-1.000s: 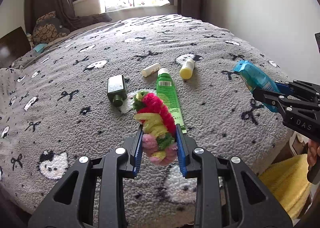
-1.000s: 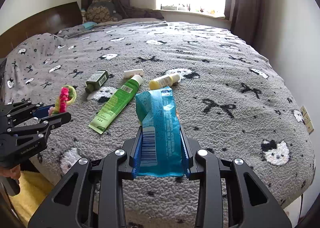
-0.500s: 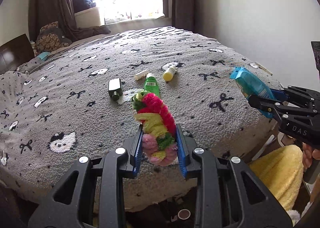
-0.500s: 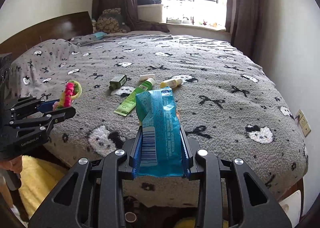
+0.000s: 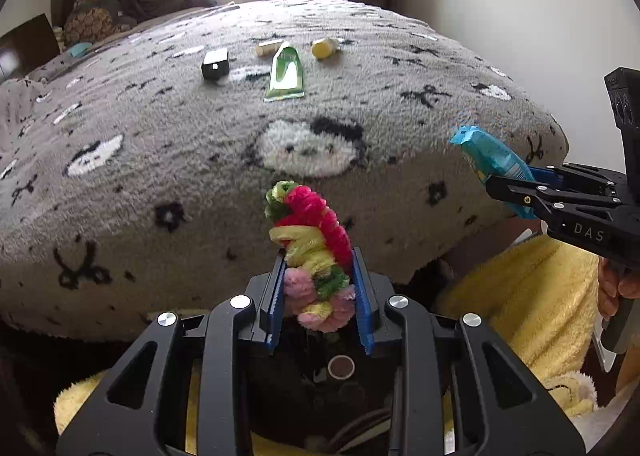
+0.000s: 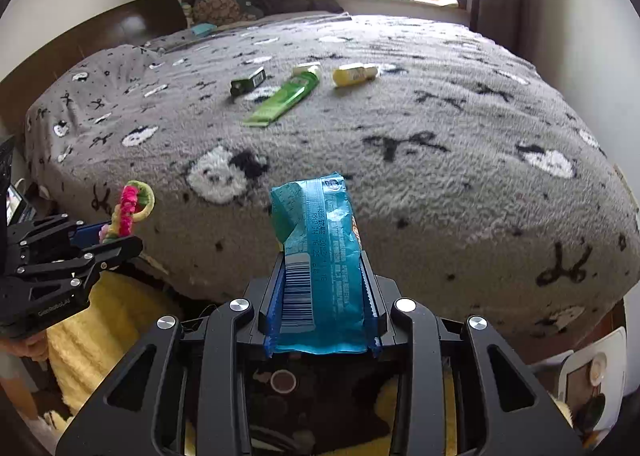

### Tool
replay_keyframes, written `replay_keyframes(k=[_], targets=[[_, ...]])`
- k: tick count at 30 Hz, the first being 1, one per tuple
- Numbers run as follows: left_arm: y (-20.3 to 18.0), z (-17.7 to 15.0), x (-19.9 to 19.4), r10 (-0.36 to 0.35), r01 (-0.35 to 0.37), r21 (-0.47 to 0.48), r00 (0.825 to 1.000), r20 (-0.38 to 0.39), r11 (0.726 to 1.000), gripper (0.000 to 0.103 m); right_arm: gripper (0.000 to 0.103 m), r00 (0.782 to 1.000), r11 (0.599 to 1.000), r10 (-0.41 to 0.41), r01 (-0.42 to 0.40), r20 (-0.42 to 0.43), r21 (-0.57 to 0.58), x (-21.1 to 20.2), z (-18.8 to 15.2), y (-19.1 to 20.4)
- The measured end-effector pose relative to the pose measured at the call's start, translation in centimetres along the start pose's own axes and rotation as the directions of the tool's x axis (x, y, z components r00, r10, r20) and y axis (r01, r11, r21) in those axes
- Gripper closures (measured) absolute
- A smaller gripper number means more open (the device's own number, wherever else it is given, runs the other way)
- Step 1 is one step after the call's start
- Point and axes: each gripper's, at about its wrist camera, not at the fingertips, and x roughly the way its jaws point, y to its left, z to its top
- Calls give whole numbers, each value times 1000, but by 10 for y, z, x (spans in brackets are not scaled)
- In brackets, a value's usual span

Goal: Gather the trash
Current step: 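Lower both tools below the bed edge and release toy and wipe pack into the bin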

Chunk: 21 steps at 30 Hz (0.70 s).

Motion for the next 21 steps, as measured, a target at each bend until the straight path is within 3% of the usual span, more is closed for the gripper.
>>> replay_keyframes(k=[9, 21], targets=[[3, -50, 45, -43, 36, -45, 984, -172, 998, 74, 69, 981, 997, 75, -74, -180, 11, 46, -48, 16], [10, -94, 108, -107, 74, -102, 924, -368, 992, 74, 69, 918, 994, 107, -94, -382, 53, 105, -83, 24]])
